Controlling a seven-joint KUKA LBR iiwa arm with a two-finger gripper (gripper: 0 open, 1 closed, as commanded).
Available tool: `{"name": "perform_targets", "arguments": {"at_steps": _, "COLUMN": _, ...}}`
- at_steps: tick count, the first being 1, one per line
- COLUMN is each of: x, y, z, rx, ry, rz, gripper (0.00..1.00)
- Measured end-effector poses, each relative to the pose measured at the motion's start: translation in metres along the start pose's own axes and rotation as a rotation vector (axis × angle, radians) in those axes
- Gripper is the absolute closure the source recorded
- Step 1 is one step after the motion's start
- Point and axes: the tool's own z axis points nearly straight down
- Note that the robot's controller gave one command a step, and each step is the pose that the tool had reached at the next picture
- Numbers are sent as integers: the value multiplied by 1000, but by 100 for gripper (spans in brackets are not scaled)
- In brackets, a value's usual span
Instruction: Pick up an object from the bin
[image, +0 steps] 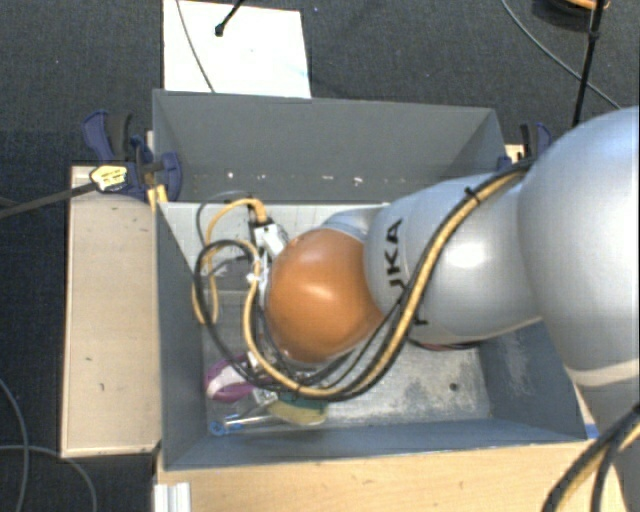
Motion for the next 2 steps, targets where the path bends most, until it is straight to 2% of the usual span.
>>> {"name": "perform_targets", "arguments": {"at_steps": 1, "x": 11, "y": -40, "z": -99, "rx": -2, "ry": -6, "rz": -12, "gripper": 100}}
{"name": "perform_targets", "arguments": {"at_steps": 2, "x": 41, "y": -30, "z": -129, "rx": -8, "ry": -5, "rz": 7, "gripper": 100}}
